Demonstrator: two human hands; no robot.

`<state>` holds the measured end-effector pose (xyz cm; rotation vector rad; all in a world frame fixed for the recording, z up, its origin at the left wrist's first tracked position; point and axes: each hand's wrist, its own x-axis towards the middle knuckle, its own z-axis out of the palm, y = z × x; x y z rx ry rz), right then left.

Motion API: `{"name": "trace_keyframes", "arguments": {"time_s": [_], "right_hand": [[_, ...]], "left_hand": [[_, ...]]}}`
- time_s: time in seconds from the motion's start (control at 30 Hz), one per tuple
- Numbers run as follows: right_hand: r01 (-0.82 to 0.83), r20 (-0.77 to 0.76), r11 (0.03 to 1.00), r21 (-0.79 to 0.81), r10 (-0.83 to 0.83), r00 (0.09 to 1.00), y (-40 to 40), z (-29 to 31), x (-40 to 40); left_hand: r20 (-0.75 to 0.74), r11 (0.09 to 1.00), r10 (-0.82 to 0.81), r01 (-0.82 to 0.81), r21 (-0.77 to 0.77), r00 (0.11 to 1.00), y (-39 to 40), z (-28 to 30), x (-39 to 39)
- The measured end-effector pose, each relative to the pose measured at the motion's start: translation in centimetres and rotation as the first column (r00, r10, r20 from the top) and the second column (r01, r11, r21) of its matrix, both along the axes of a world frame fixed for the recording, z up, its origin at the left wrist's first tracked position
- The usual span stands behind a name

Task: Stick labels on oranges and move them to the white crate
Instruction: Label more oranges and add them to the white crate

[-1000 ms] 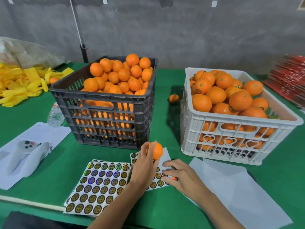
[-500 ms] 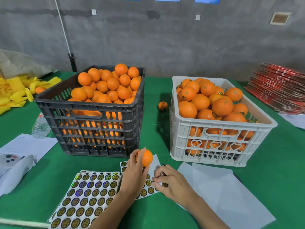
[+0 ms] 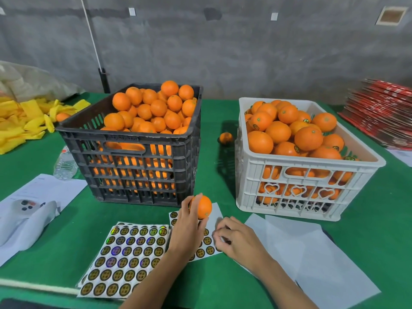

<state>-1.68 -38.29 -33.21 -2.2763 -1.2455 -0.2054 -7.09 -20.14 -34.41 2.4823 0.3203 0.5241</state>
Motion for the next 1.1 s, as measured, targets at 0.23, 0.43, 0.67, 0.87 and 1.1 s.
{"name": "trace_keyframes", "arguments": {"time_s": [0.23, 0.43, 0.67, 0.87, 1.1], "right_hand": [[0.343, 0.113, 0.920, 0.188, -0.367, 0.923, 1.6, 4.7, 1.1], [0.394, 0.346, 0.905, 0.159, -0.424, 0.837, 5.4, 12.2, 2.7], [0.270, 0.234, 0.917, 0.294, -0.343, 0.910, 5.3, 19.4, 5.0], [0.433, 0.152, 0.849, 0.304, -0.492, 0.858, 4.2, 25.6, 12.2], [0.554, 0.404, 0.825, -0.113, -0.471, 0.784, 4.2, 27.4, 23.9]], "left_hand": [[0.044, 0.983, 0.034, -0.026, -0.180, 0.998, -1.0, 1.4, 0.2], [0.252, 0.962, 0.053, 0.018, -0.273, 0.966, -1.8, 7.9, 2.6], [0.425, 0.977, 0.045, 0.049, -0.206, 0.904, -2.3, 16.7, 7.0], [0.448, 0.939, -0.202, 0.302, -0.164, 0.871, -2.8, 22.3, 13.4], [0.131, 0.989, -0.132, 0.122, 0.082, 0.983, 0.6, 27.4, 20.1]]}}
